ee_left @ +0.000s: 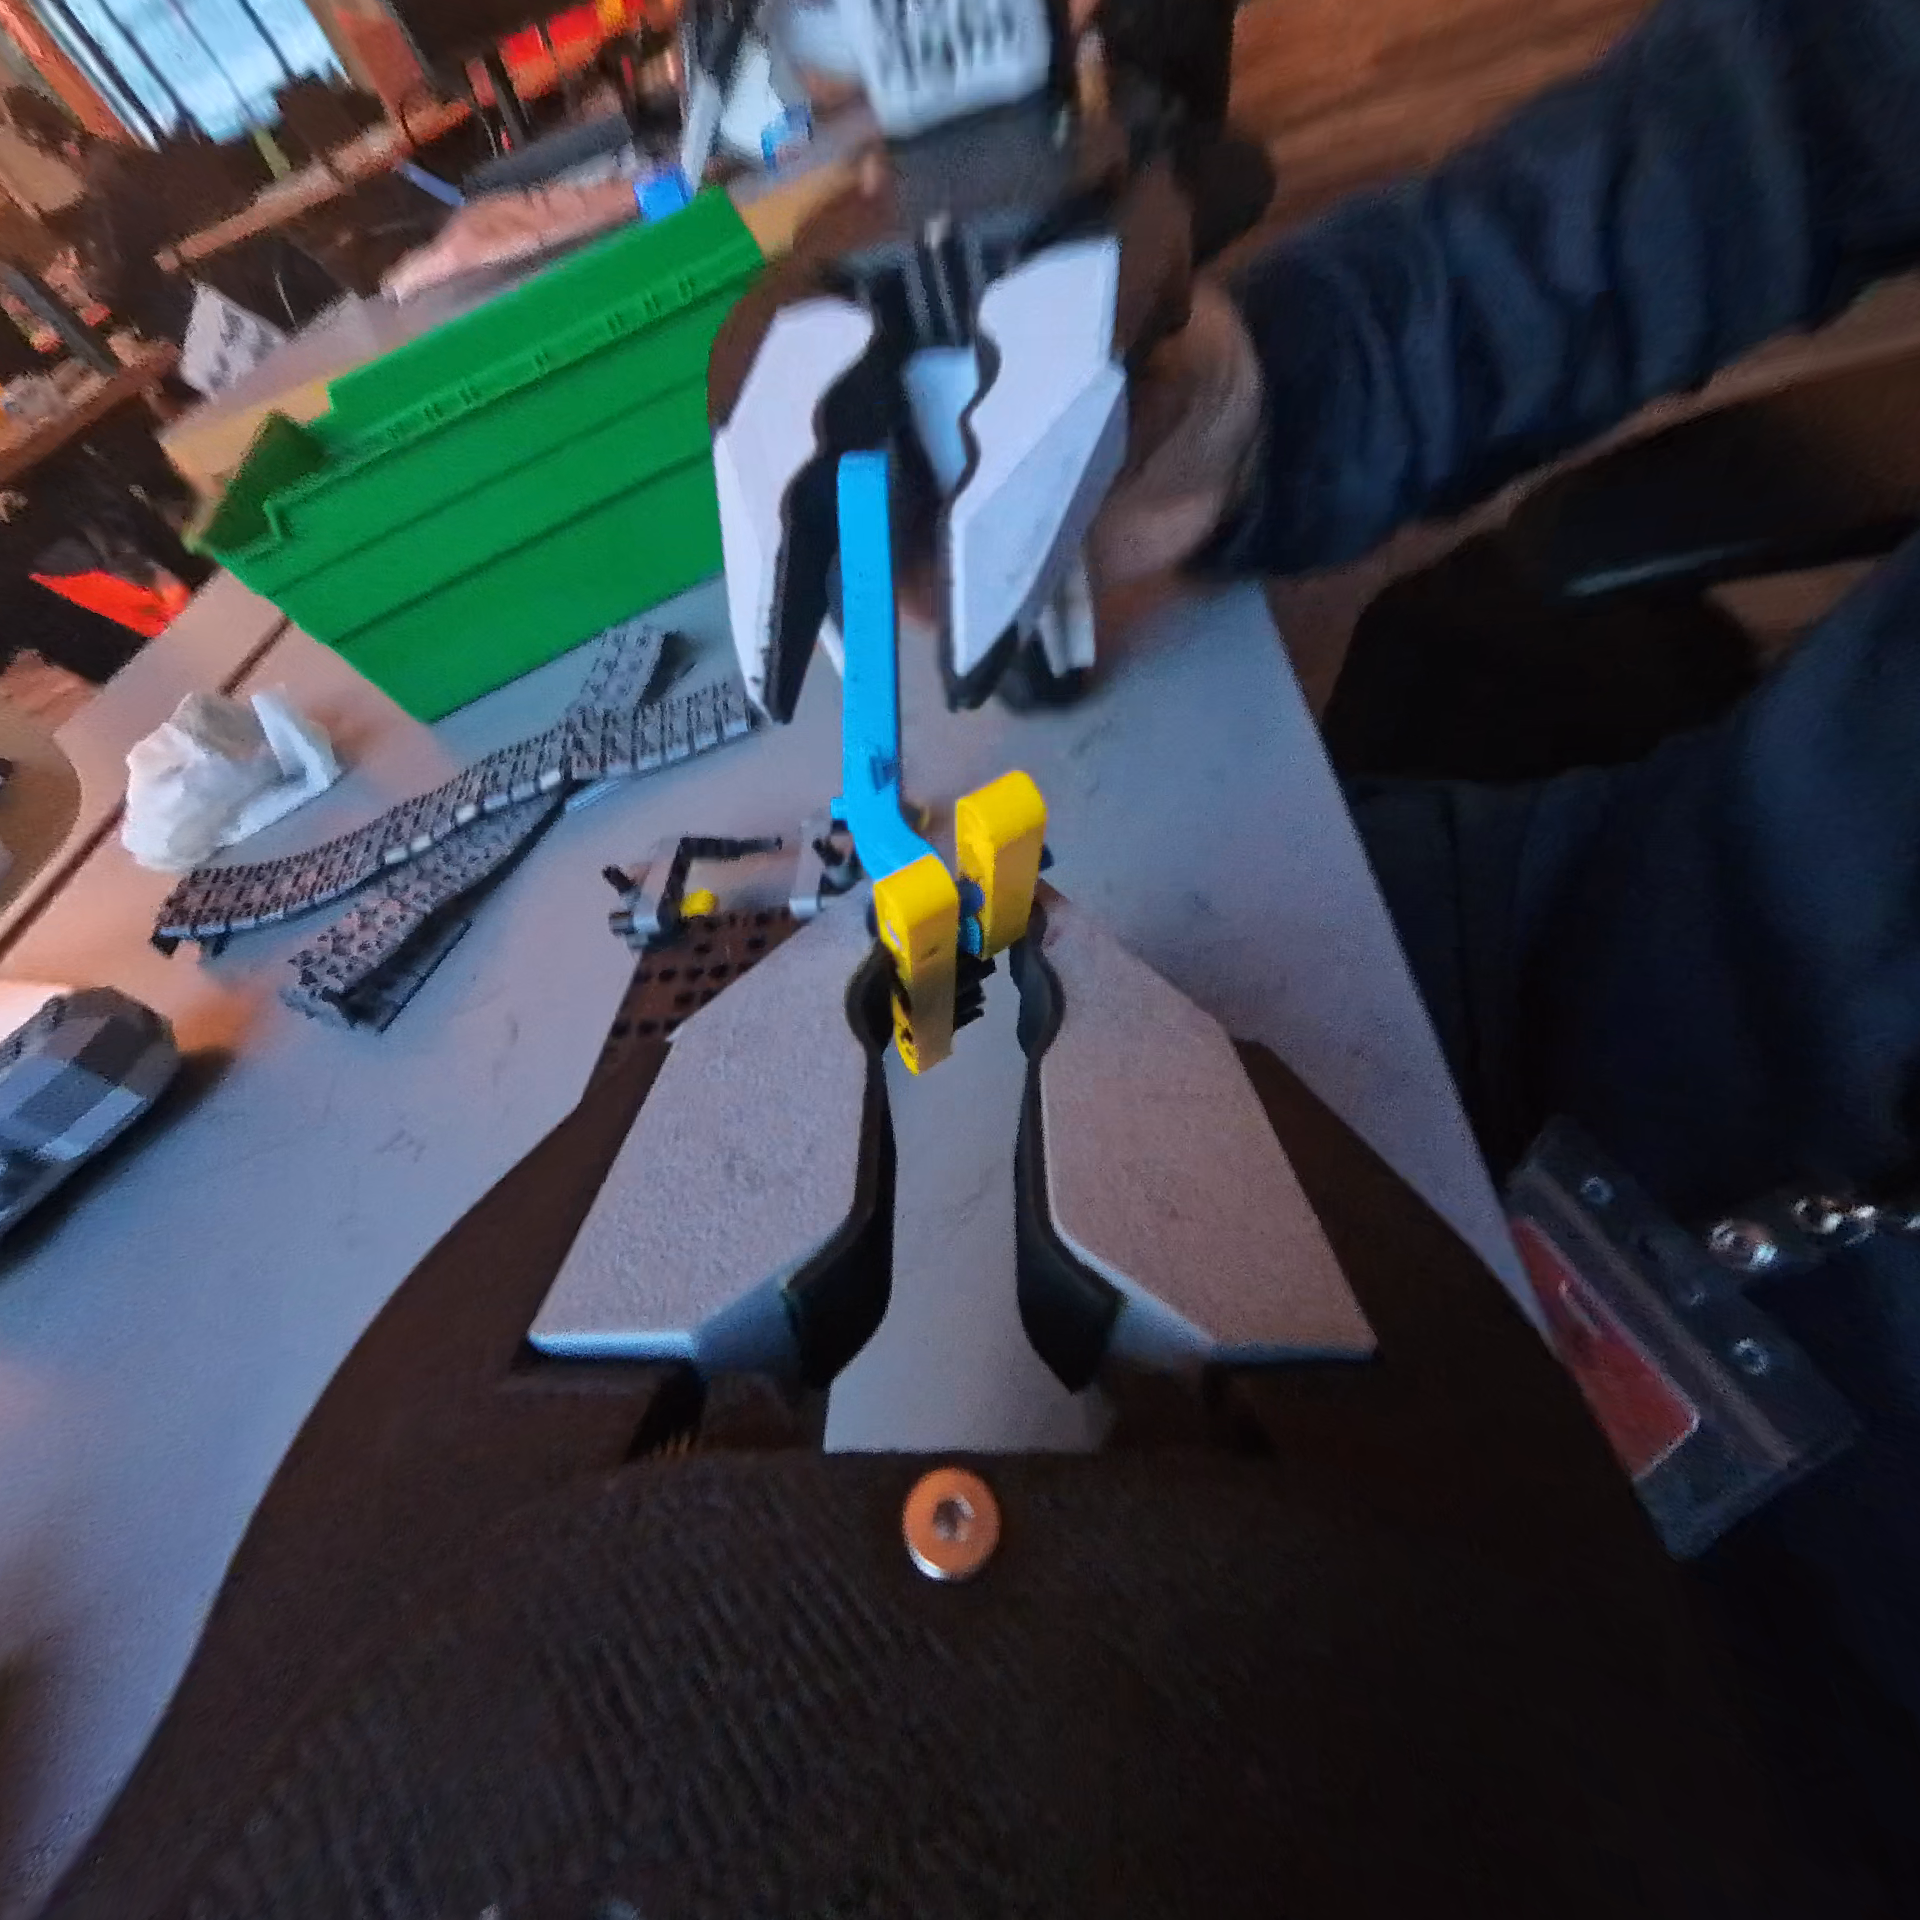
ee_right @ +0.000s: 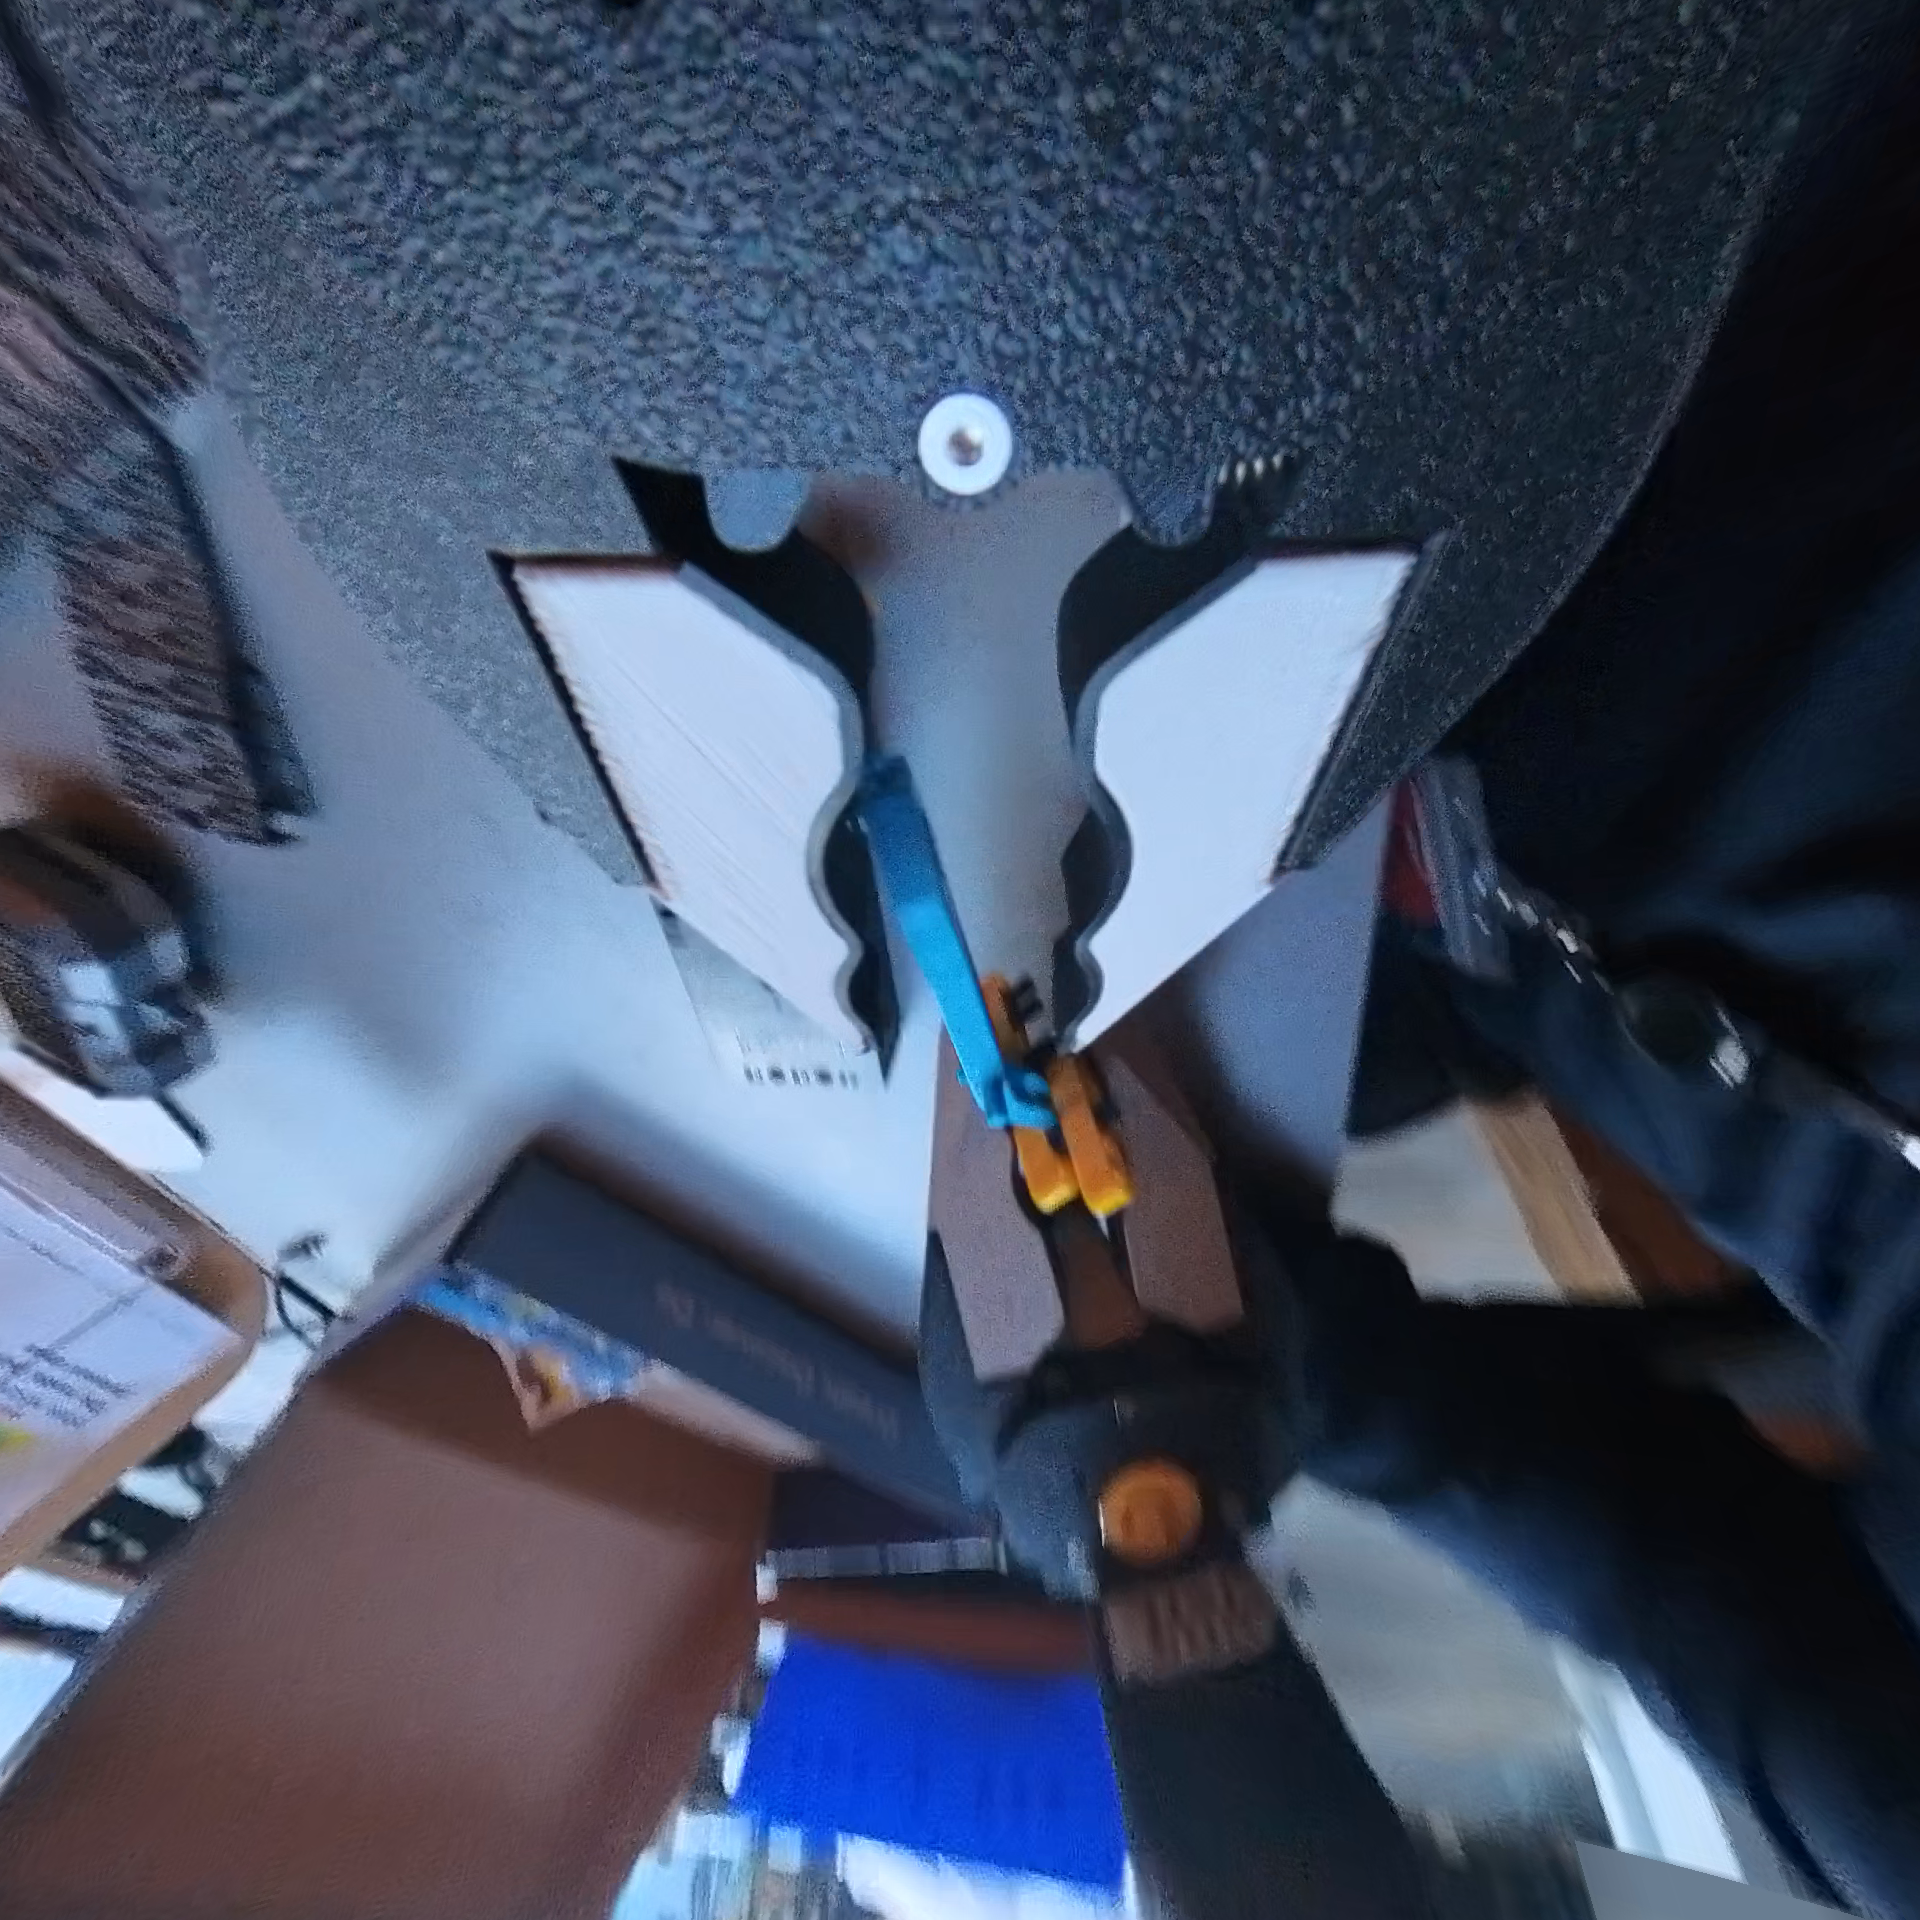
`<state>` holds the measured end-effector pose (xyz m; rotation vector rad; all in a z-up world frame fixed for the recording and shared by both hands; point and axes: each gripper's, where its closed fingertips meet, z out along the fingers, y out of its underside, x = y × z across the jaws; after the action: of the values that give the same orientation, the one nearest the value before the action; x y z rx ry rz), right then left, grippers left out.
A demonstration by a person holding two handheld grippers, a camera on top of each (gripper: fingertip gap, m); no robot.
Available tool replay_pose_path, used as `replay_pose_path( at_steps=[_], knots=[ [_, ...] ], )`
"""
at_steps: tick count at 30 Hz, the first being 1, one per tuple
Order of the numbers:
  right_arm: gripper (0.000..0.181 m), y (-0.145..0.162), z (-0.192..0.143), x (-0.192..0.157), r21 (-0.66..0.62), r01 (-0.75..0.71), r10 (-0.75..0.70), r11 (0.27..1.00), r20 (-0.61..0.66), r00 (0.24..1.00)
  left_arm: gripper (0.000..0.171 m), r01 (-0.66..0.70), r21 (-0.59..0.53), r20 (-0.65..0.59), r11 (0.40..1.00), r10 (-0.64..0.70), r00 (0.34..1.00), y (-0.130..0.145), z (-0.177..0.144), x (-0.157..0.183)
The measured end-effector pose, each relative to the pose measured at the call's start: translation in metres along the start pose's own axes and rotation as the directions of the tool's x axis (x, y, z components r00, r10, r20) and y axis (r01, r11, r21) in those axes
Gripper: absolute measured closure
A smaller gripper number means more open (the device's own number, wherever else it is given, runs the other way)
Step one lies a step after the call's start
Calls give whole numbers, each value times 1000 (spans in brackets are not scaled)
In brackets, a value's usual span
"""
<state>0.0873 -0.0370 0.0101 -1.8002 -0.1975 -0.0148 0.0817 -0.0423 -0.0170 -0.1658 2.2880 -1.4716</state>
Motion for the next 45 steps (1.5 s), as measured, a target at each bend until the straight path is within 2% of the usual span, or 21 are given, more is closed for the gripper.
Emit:
replay_pose_path(
  at_steps=[2, 4, 5, 9, 12, 13, 16, 17, 21, 23, 26, 28, 31, 33, 35, 37, 41, 42, 45],
  knots=[
    [159, 19, -3, 1, -174, 117, -125, 978, -40, 991, 153, -17, -127, -15, 992, 15, 1000, 19, 4, 2],
    [171, 43, -1, 0, -358, 236, -263, 904, -29, 964, 153, -37, -161, -34, 986, 32, 999, 25, 5, 6],
    [171, 52, 0, 2, -428, 291, -332, 856, -24, 943, 153, -29, -180, -53, 983, 20, 998, 27, 6, 9],
    [167, 62, 9, 4, -541, 412, -500, 733, -17, 866, 153, 5, -263, -114, 965, -36, 993, 38, 10, 17],
    [166, 66, 13, 12, -615, 522, -672, 591, -16, 741, 153, 144, -284, -168, 948, -197, 966, 37, 10, 22],
    [166, 68, 14, 13, -633, 511, -674, 582, -22, 739, 153, 193, -291, -186, 937, -253, 949, 37, 9, 24],
    [169, 72, 13, 12, -619, 308, -458, 723, -94, 884, 153, 303, -313, -203, 900, -376, 904, 37, 9, 25],
    [170, 74, 12, 12, -618, 253, -399, 745, -109, 910, 152, 333, -312, -191, 890, -402, 895, 36, 8, 25],
    [170, 83, 10, 7, -614, 102, -234, 782, -138, 962, 135, 420, -295, -10, 858, -442, 897, 41, 1, 12],
    [170, 86, 11, 1, -609, -10, -107, 793, -156, 982, 135, 436, -278, 84, 856, -430, 899, 44, -1, 9],
    [170, 89, 9, -1, -609, -210, 101, 765, -208, 973, 131, 399, -342, 212, 851, -344, 915, 53, 2, 10],
    [170, 89, 9, -6, -597, -342, 275, 725, -204, 939, 132, 334, -390, 279, 858, -235, 931, 57, 5, 13],
    [169, 84, 10, -19, -595, -486, 498, 641, -160, 852, 143, 231, -438, 375, 869, -57, 925, 58, 2, 2],
    [170, 83, 10, -21, -584, -532, 566, 613, -144, 811, 152, 187, -478, 376, 858, 7, 927, 61, 0, -2],
    [168, 82, 11, -24, -576, -555, 603, 600, -130, 787, 153, 209, -486, 365, 849, -20, 931, 62, 0, -2],
    [161, 80, 13, -32, -581, -524, 572, 623, -119, 812, 156, 252, -488, 345, 835, -81, 935, 64, -1, -1],
    [149, 81, 13, -37, -606, -417, 387, 678, -189, 903, 164, 327, -494, 267, 806, -217, 939, 65, -2, 4],
    [138, 81, 12, -37, -610, -405, 349, 681, -216, 912, 165, 347, -503, 241, 791, -257, 936, 65, -2, 7],
    [133, 73, 6, -29, -598, -352, 223, 720, -280, 934, 166, 374, -536, 187, 757, -326, 927, 64, -2, 13]
  ],
)
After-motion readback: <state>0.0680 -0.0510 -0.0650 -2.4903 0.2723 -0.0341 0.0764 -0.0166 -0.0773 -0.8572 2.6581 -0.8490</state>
